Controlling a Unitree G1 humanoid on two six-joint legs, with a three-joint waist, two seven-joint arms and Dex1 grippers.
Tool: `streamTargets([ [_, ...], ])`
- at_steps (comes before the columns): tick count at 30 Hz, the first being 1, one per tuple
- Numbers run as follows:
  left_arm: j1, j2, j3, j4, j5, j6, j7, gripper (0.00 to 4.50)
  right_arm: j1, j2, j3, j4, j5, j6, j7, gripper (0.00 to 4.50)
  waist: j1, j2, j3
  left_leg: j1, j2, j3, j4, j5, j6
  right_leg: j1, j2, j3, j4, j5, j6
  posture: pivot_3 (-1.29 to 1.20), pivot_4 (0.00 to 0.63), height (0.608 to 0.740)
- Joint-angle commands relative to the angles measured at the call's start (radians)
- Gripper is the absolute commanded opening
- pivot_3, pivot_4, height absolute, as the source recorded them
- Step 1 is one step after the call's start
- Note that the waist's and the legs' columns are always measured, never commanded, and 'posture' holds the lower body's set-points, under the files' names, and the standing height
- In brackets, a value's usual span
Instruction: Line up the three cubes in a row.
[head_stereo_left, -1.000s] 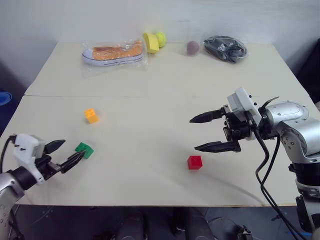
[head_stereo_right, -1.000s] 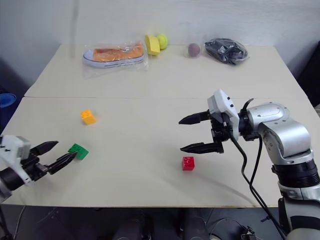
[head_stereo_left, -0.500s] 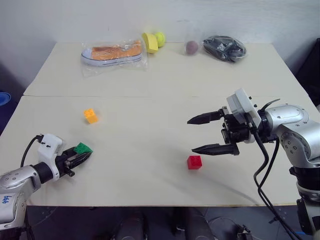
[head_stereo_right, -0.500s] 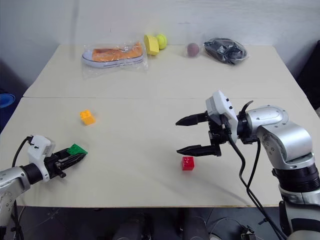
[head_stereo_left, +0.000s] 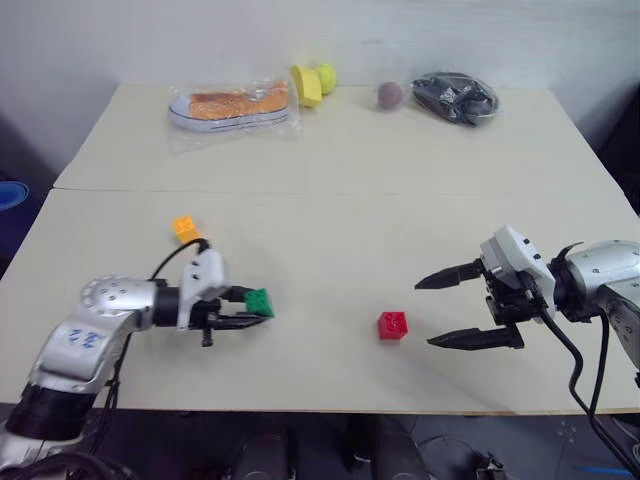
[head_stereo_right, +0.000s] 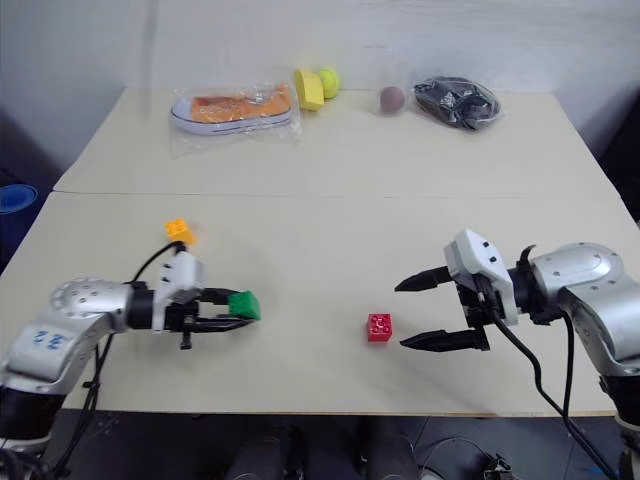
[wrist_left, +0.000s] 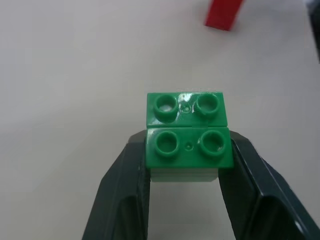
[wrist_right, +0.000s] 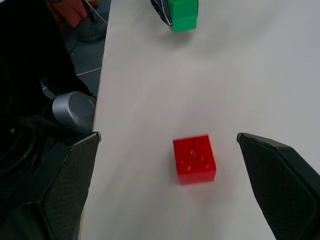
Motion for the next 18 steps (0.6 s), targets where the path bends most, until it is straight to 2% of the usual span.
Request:
streamTargets([
  [1,-0.085,-0.046,-0.133,0.012,0.056,-0.035,-0.064,1.49,0.089,-0.045,-0.095,-0.076,-0.004,-0.037,-0.001,4.5,0.006,0.0,0.0,0.0,0.0,0.0,0.0,0.0,0.0,0.0,0.001,0.0,0.0,0.0,0.0,0.0,0.15,0.74],
  [4,-0.148,-0.109,-0.228,0.048,0.115,-0.042,-0.068,1.49,0.182,-0.056,-0.164,-0.125,0.012,-0.026,-0.019,4.5,0.012,0.0,0.0,0.0,0.001,0.0,0.001,0.0,-0.001,0.0,0.003,0.001,0.0,0.0,0.0,0.0,0.15,0.74],
  [6,-0.166,-0.139,-0.249,0.076,0.14,-0.043,-0.05,1.49,0.211,-0.055,-0.189,-0.145,0.023,-0.015,-0.034,4.5,0.011,0.0,0.0,0.0,0.001,0.0,0.003,0.0,-0.001,0.0,0.004,0.002,0.0,0.0,0.0,0.0,0.15,0.74],
  [12,-0.189,-0.183,-0.281,0.12,0.192,-0.051,-0.033,1.49,0.245,-0.049,-0.216,-0.179,0.047,0.008,-0.066,4.5,0.013,0.0,0.0,0.0,0.002,-0.001,0.005,0.0,0.0,0.001,0.004,0.002,0.001,0.0,0.001,0.0,0.15,0.74],
  [18,-0.221,-0.2,-0.281,0.131,0.232,-0.009,-0.002,1.49,0.224,-0.039,-0.191,-0.161,0.048,0.002,-0.078,4.5,0.016,0.0,0.0,-0.001,0.001,-0.002,0.005,0.001,0.001,0.002,0.002,0.002,0.0,0.001,0.001,0.0,0.15,0.74],
])
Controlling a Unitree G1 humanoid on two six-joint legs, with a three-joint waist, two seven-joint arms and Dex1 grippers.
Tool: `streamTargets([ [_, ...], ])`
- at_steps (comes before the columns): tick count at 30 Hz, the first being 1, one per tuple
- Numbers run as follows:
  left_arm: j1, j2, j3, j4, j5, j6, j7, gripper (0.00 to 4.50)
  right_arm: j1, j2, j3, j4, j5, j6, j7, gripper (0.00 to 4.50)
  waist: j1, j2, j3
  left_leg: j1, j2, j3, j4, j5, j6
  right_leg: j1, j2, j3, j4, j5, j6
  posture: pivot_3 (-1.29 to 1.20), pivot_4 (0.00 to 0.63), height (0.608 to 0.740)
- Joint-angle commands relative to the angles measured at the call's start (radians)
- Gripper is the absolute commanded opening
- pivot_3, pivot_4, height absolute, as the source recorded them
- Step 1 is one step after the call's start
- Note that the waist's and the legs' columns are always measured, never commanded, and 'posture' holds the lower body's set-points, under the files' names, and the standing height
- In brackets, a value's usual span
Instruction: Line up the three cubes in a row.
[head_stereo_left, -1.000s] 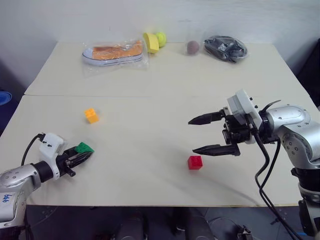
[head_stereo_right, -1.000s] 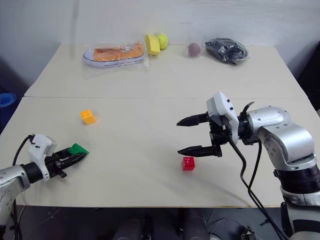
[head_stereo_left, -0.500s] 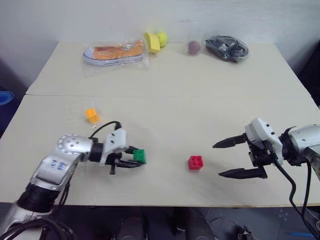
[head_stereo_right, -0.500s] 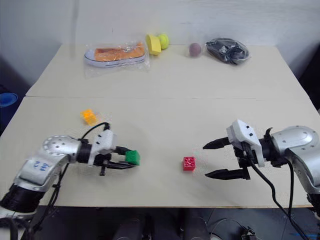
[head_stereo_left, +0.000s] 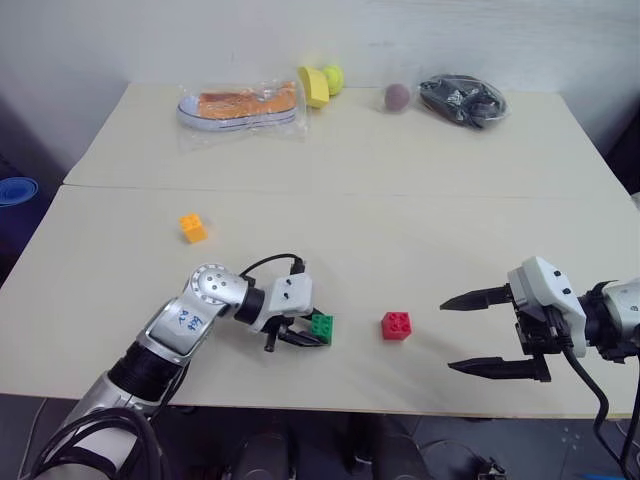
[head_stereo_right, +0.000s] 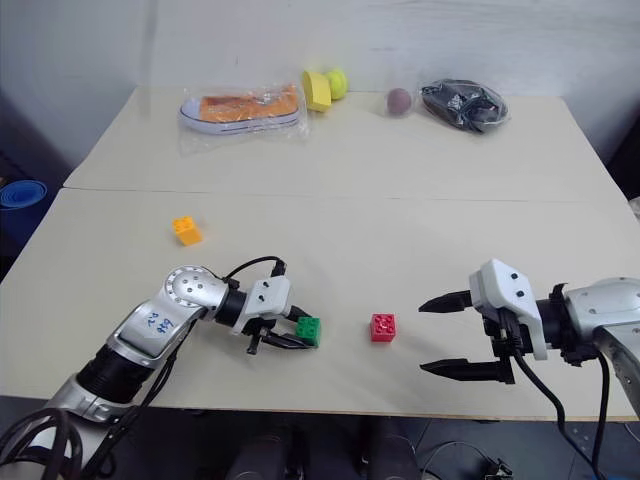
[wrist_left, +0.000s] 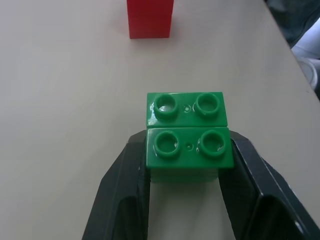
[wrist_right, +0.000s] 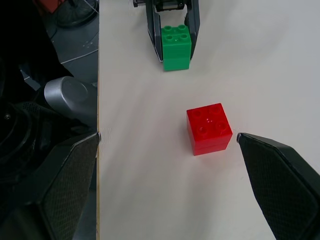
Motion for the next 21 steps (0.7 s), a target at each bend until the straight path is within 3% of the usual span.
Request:
streamTargets([
  [1,-0.021,0.002,0.007,0.007,0.028,0.04,0.026,1.49,-0.022,0.001,-0.003,-0.008,0.022,-0.009,-0.004,4.5,-0.002,0.0,0.0,0.0,0.0,0.0,0.0,0.0,0.0,0.0,0.0,0.0,0.0,0.0,0.0,0.0,0.15,0.74],
  [11,-0.014,0.003,0.006,-0.003,0.036,0.076,0.046,1.49,-0.075,0.021,0.052,0.02,0.012,-0.031,-0.006,4.5,-0.003,0.0,0.0,0.0,0.0,0.0,0.0,0.0,0.0,0.0,0.0,0.0,0.0,0.0,0.0,0.0,0.15,0.74],
  [20,0.075,0.093,0.172,-0.152,-0.085,0.238,0.055,4.36,-0.136,0.033,0.105,0.068,-0.006,-0.061,0.014,4.5,-0.009,0.0,0.0,0.0,0.001,0.0,0.0,0.0,0.0,0.0,0.0,0.0,0.0,0.0,0.0,0.0,0.15,0.74],
  [21,0.105,0.119,0.225,-0.178,-0.108,0.264,0.065,4.44,-0.154,0.039,0.116,0.078,-0.007,-0.063,0.017,4.5,-0.011,0.0,0.0,0.0,0.001,0.0,0.0,0.0,-0.001,0.0,0.0,0.0,0.0,0.0,0.0,0.0,0.15,0.74],
])
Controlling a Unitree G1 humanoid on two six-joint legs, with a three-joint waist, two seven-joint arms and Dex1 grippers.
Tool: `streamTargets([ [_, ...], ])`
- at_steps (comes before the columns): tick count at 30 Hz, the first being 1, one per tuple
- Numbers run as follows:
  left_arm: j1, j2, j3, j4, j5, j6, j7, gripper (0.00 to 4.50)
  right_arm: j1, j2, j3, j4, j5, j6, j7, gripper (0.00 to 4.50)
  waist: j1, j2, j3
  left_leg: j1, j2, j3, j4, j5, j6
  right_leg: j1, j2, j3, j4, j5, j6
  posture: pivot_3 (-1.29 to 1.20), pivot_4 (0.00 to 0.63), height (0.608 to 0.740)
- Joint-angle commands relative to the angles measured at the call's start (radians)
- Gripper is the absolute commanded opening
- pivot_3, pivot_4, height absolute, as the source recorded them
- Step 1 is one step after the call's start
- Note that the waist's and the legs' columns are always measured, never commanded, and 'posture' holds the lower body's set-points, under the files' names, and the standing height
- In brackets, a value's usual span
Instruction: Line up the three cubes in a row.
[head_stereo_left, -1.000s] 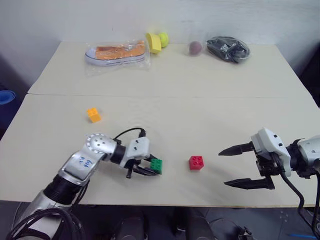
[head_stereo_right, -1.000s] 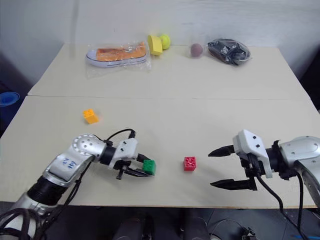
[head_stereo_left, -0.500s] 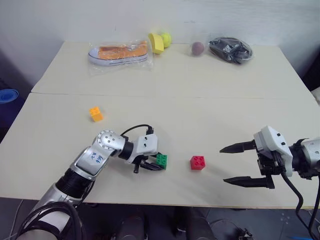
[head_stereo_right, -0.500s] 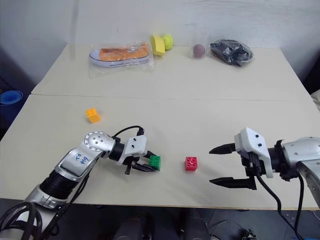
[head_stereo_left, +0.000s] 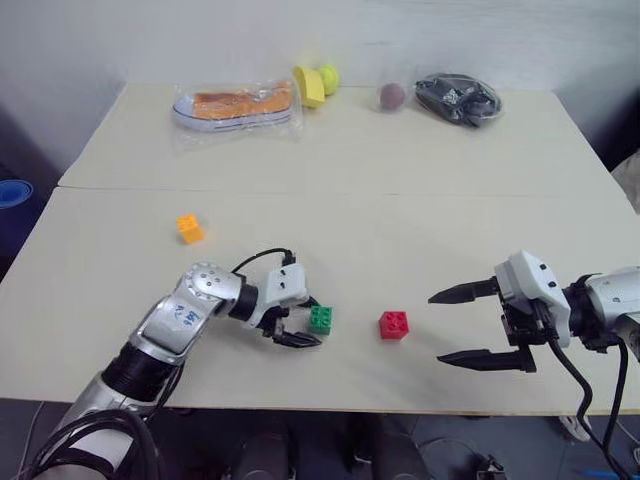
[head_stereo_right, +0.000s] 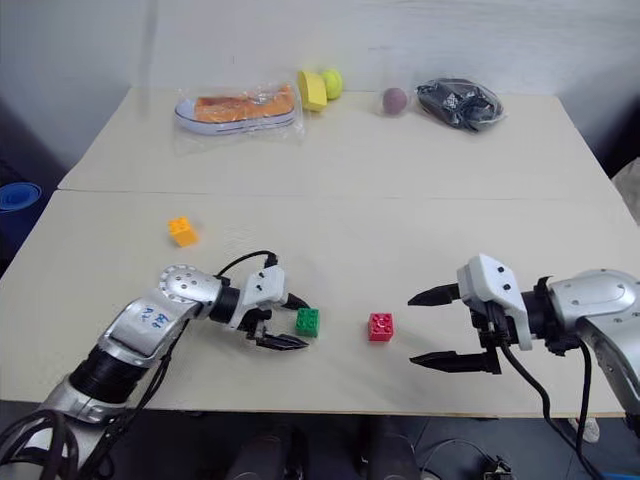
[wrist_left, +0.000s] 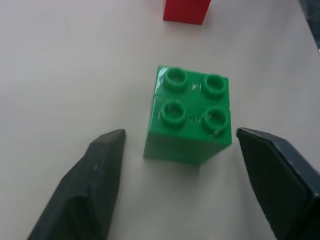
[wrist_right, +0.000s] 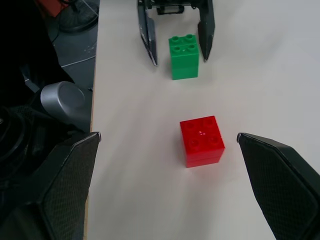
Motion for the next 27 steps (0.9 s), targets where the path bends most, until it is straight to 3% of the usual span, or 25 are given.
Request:
streamTargets([
  [1,0.081,0.074,0.174,-0.11,-0.079,0.078,0.028,4.44,-0.055,0.02,0.025,0.021,0.007,-0.025,0.015,4.5,-0.004,0.0,0.0,0.0,0.0,0.0,0.0,0.0,0.0,0.0,0.0,0.0,0.0,0.0,0.0,0.0,0.15,0.74],
  [7,0.38,0.155,0.621,-0.234,-0.177,0.205,0.122,4.44,-0.166,0.074,0.05,0.068,0.051,0.009,0.005,4.5,-0.021,0.0,0.0,0.0,0.0,-0.001,-0.001,0.0,0.0,0.0,-0.001,0.0,0.0,0.0,0.0,0.0,0.15,0.74],
  [11,0.629,0.099,0.935,-0.233,-0.148,0.177,0.21,4.44,-0.262,0.151,0.052,0.119,0.083,0.053,-0.054,4.5,-0.022,0.0,0.0,0.0,0.0,-0.001,-0.001,0.0,0.0,0.0,-0.002,-0.001,-0.001,0.0,0.0,0.0,0.15,0.74],
  [14,0.779,0.06,1.079,-0.206,-0.139,0.086,0.215,4.44,-0.294,0.17,0.074,0.149,0.075,0.059,-0.042,4.5,-0.021,0.0,0.0,0.0,0.0,-0.001,-0.001,-0.002,0.0,-0.001,-0.004,-0.001,-0.001,0.0,-0.001,0.0,0.15,0.74],
  [20,0.722,0.146,1.019,-0.129,-0.155,-0.009,0.19,4.44,-0.375,0.179,0.121,0.224,0.054,0.054,0.006,4.5,0.008,0.0,0.0,0.0,-0.003,-0.002,-0.001,-0.005,0.002,-0.001,-0.009,-0.003,-0.001,0.0,-0.001,0.0,0.15,0.74],
  [24,0.443,0.285,0.784,0.118,-0.074,-0.124,0.161,4.44,-0.388,0.177,0.13,0.235,0.045,0.045,0.022,4.5,0.007,0.0,0.0,-0.001,-0.003,-0.003,-0.001,-0.005,0.002,-0.001,-0.009,-0.003,-0.001,0.0,-0.001,0.0,0.15,0.74],
  [27,0.244,0.32,0.654,0.306,-0.031,-0.19,0.138,4.44,-0.38,0.174,0.116,0.22,0.054,0.058,0.017,4.5,-0.003,0.0,0.0,-0.003,-0.003,-0.002,-0.001,-0.005,0.002,-0.003,-0.009,-0.004,0.0,0.0,-0.001,0.0,0.15,0.74],
])
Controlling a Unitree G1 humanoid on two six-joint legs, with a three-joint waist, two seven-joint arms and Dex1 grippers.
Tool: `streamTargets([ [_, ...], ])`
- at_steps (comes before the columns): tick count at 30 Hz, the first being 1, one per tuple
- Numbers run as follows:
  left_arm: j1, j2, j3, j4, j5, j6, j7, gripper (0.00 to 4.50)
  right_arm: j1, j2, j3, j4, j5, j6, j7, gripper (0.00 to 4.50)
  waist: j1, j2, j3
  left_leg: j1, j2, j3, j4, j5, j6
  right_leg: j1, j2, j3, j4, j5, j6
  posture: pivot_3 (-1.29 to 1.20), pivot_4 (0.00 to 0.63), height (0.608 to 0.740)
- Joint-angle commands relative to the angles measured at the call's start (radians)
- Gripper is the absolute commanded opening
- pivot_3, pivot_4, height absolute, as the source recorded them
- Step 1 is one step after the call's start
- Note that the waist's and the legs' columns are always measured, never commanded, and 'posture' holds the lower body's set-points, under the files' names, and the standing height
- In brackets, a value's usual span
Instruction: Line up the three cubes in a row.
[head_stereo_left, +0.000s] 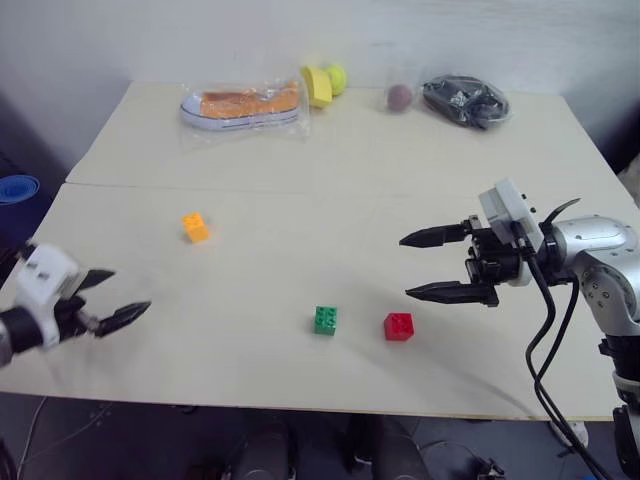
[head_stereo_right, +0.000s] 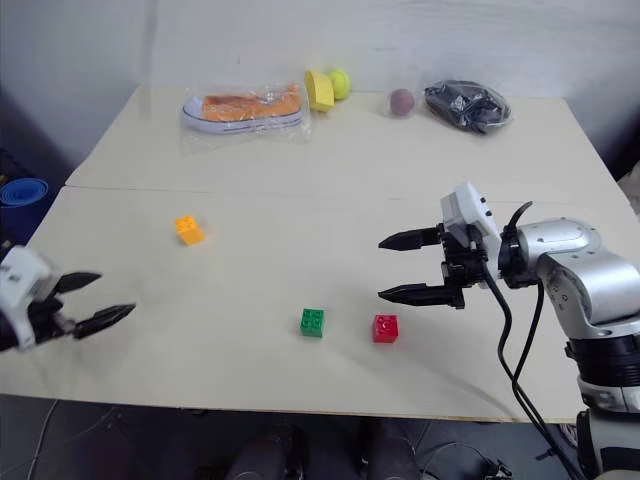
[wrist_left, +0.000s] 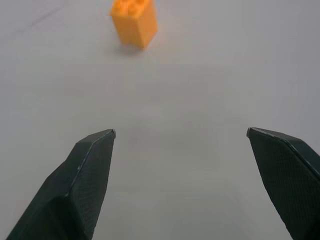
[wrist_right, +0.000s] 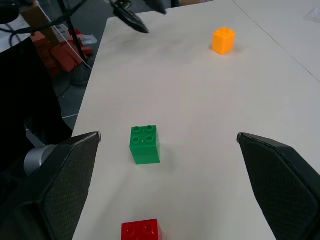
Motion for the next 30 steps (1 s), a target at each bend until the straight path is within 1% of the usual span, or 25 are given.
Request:
streamTargets([
  [1,-0.234,0.034,-0.166,0.262,0.07,-0.121,-0.062,4.44,0.008,-0.013,-0.039,-0.041,0.028,0.019,-0.006,4.5,-0.007,0.0,0.0,0.001,0.0,0.002,0.0,0.0,0.0,0.0,0.001,0.0,0.0,0.0,0.0,0.0,0.15,0.74],
  [4,-0.538,0.002,-0.343,0.593,0.158,-0.255,-0.173,4.44,0.061,-0.025,-0.074,-0.094,0.042,0.036,-0.03,4.5,-0.009,-0.001,0.0,-0.002,0.001,0.004,0.001,0.001,0.001,-0.001,0.006,-0.003,0.002,0.001,0.001,0.0,0.15,0.74],
  [6,-0.671,-0.022,-0.418,0.762,0.215,-0.343,-0.205,4.44,0.09,-0.031,-0.094,-0.121,0.041,0.037,-0.052,4.5,-0.007,-0.001,-0.001,-0.003,0.0,0.007,0.001,0.001,0.001,-0.003,0.013,-0.005,0.002,0.002,0.003,0.0,0.15,0.74],
  [7,-0.732,-0.035,-0.448,0.846,0.244,-0.383,-0.207,4.44,0.102,-0.033,-0.106,-0.134,0.042,0.04,-0.066,4.5,-0.01,-0.002,-0.001,-0.003,0.001,0.008,0.001,0.001,0.001,-0.003,0.015,-0.006,0.001,0.002,0.004,0.0,0.15,0.74],
  [9,-0.856,-0.072,-0.507,1.02,0.319,-0.46,-0.161,4.44,0.138,-0.04,-0.147,-0.172,0.061,0.056,-0.097,4.5,-0.014,-0.002,0.0,-0.003,0.0,0.011,0.001,0.0,0.002,-0.004,0.015,-0.004,0.0,0.003,0.006,0.0,0.15,0.74],
  [12,-0.95,-0.107,-0.552,1.165,0.374,-0.527,-0.144,4.44,0.175,-0.048,-0.185,-0.211,0.081,0.076,-0.128,4.5,-0.02,-0.004,0.0,-0.006,0.0,0.013,0.002,0.001,0.004,-0.008,0.016,-0.002,0.0,0.005,0.009,0.0,0.15,0.74],
  [14,-0.985,-0.125,-0.569,1.224,0.399,-0.556,-0.143,4.44,0.197,-0.051,-0.204,-0.232,0.087,0.083,-0.149,4.5,-0.022,-0.004,0.0,-0.01,0.0,0.014,0.004,0.002,0.005,-0.012,0.015,0.0,0.002,0.006,0.01,0.0,0.15,0.74],
  [16,-1.005,-0.137,-0.583,1.265,0.422,-0.572,-0.14,4.44,0.216,-0.053,-0.223,-0.254,0.095,0.09,-0.17,4.5,-0.022,-0.004,0.0,-0.011,0.0,0.015,0.004,0.002,0.005,-0.013,0.015,0.001,0.002,0.006,0.01,0.0,0.15,0.74],
  [19,-1.019,-0.145,-0.586,1.296,0.431,-0.583,-0.165,3.87,0.233,-0.054,-0.239,-0.273,0.11,0.1,-0.192,4.5,-0.021,-0.004,0.0,-0.011,0.0,0.015,0.004,0.002,0.005,-0.013,0.015,0.001,0.002,0.006,0.01,0.0,0.15,0.74],
  [26,-1.025,-0.141,-0.578,1.311,0.44,-0.589,-0.183,1.71,0.231,-0.045,-0.226,-0.28,0.11,0.099,-0.213,4.5,-0.02,-0.005,0.0,-0.011,0.0,0.014,0.005,0.002,0.005,-0.014,0.014,0.001,0.002,0.006,0.01,0.0,0.15,0.74],
  [27,-1.023,-0.134,-0.574,1.308,0.436,-0.591,-0.2,1.51,0.23,-0.046,-0.218,-0.277,0.107,0.094,-0.206,4.5,-0.02,-0.005,0.0,-0.011,0.0,0.014,0.005,0.002,0.005,-0.014,0.014,0.001,0.003,0.006,0.01,0.0,0.15,0.74],
  [30,-1.015,-0.122,-0.56,1.294,0.418,-0.603,-0.246,1.53,0.233,-0.057,-0.2,-0.267,0.094,0.075,-0.179,4.5,-0.021,-0.005,0.0,-0.011,0.0,0.014,0.005,0.002,0.005,-0.014,0.015,0.001,0.003,0.006,0.01,0.0,0.15,0.74],
])
